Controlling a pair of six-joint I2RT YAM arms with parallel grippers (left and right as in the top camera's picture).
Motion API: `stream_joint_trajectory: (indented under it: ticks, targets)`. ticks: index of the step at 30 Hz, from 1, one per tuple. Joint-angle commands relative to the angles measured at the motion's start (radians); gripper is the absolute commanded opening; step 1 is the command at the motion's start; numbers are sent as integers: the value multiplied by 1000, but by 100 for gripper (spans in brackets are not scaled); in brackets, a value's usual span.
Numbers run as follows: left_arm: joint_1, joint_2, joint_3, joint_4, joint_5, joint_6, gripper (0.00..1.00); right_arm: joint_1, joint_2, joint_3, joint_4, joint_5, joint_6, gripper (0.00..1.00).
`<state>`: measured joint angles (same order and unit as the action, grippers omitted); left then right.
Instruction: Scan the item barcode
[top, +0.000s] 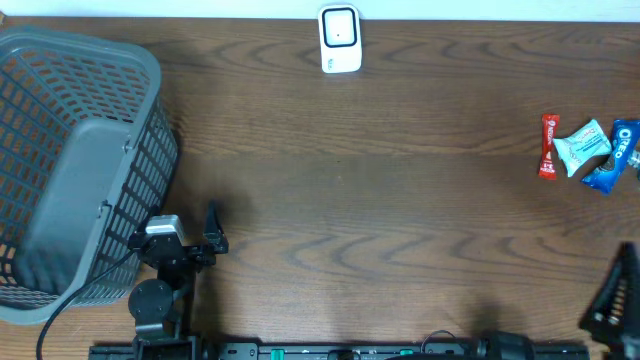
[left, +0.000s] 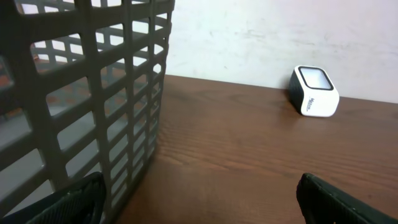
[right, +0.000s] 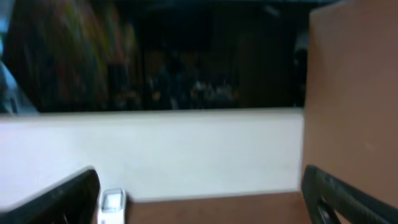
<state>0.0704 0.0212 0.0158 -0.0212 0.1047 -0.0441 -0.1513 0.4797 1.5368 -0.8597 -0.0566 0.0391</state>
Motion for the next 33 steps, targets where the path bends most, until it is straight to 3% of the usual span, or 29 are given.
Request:
stream_joint_trajectory:
  ticks: [1,18,33]
  targets:
    - [5,-1,-12,-39,17,18,98,26,-90,-161,59,-2,8,99]
    - [5,-1,-12,-39,17,18,98,38,-432,-904,479,-2,4,99]
    - [5,-1,-12,-39,17,18,98,50,-474,-1239,852,45,-63,99]
